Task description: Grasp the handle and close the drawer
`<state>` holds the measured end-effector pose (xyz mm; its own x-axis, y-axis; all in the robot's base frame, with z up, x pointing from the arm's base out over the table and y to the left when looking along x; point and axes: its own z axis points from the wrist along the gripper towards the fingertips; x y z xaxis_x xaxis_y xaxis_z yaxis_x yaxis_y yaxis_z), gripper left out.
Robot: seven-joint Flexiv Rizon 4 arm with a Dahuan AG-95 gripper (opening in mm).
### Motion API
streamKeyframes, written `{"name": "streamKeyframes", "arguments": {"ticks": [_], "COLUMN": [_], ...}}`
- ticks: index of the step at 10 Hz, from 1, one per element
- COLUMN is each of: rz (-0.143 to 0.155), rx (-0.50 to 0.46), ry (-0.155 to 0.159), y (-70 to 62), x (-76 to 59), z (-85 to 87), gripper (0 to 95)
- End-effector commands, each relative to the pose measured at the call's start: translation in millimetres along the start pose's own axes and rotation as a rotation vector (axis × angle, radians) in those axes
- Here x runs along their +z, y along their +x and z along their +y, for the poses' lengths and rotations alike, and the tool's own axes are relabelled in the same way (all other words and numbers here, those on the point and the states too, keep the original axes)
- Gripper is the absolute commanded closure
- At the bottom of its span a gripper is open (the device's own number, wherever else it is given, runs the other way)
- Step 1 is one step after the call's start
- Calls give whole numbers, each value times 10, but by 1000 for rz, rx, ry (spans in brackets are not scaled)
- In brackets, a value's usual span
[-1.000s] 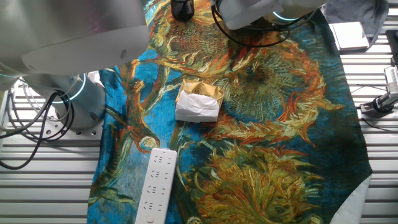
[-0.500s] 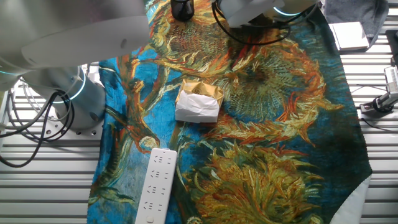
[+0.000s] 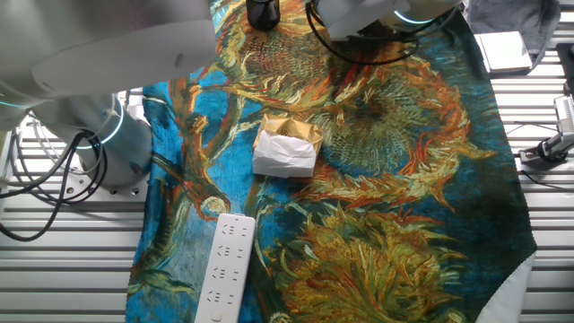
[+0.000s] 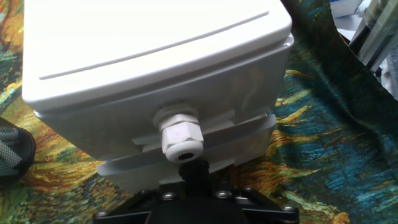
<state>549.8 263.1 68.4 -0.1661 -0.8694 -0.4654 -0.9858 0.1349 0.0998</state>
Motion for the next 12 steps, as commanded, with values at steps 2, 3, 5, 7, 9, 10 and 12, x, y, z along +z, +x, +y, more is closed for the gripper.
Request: {"name": "streamKeyframes", "arguments": {"ticks": [2, 3, 5, 7, 9, 10, 12], "rz": [-14, -15, -16, -25, -34, -37, -39], "rx": [-10, -11, -17, -27, -38, -39, -41], "ry": [-4, -4, -4, -5, -6, -7, -7], "y": [5, 4, 6, 16, 35, 47, 53], "x": [-12, -14, -17, -18, -21, -23, -27], "z": [6, 7, 11, 20, 35, 45, 51], "gripper": [570, 570, 570, 570, 570, 570, 570]}}
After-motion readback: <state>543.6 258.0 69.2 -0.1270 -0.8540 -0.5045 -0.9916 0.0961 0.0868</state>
